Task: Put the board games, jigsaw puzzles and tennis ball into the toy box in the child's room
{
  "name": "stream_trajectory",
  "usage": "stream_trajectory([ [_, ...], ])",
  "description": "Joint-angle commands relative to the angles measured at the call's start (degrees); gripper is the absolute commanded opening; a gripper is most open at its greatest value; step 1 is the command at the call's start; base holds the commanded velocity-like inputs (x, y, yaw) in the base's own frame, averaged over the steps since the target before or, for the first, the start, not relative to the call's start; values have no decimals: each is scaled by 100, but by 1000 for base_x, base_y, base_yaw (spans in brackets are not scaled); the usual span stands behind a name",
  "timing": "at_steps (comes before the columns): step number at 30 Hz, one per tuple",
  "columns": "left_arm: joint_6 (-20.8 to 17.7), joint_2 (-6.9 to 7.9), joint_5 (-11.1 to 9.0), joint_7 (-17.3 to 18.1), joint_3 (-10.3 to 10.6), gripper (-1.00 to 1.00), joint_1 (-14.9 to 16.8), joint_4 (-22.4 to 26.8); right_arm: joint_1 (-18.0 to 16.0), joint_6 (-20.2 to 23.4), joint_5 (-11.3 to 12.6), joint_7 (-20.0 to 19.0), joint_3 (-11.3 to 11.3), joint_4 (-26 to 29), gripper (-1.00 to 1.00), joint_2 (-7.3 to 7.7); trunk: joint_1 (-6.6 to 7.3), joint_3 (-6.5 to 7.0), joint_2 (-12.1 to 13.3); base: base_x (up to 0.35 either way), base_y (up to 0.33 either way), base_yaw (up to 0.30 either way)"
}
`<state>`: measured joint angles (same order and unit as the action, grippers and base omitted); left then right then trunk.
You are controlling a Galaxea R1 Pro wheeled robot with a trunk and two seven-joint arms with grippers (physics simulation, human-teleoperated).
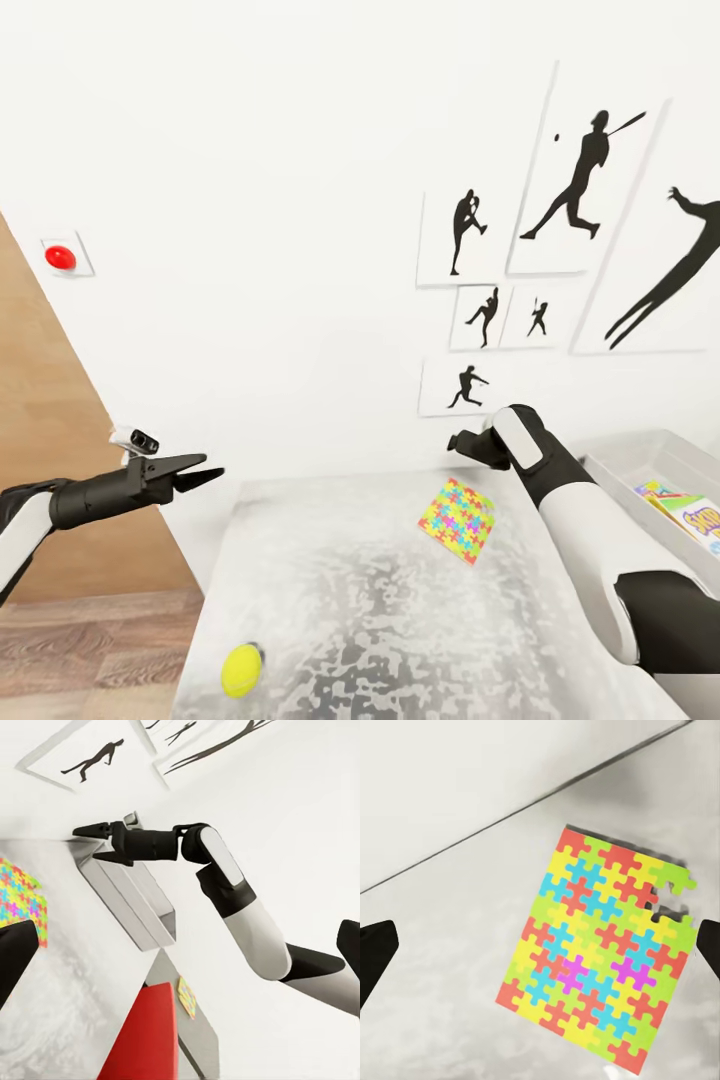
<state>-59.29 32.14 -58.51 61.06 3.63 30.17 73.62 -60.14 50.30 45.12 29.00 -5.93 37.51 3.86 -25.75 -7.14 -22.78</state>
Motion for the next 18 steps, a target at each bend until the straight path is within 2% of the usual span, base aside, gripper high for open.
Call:
stream_trajectory([
  [1,-23,55,-5,38,1,100,4,4,-6,-22,60,50,-37,-2,100,20,-4,-23,-14,0,0,42],
  [7,-22,134,7,99,-22,100,-2,16,-7,-81,61,49,-46,-21,100,51,-4,-78,-14,0,0,62],
  [13,-22,143,10,106,-24,100,-2,29,-7,-101,59,46,-53,-24,100,66,-4,-134,-14,0,0,71],
  [18,-22,144,14,107,-30,100,-2,34,-3,-309,59,32,-88,-24,100,79,-4,-181,-14,0,0,73],
])
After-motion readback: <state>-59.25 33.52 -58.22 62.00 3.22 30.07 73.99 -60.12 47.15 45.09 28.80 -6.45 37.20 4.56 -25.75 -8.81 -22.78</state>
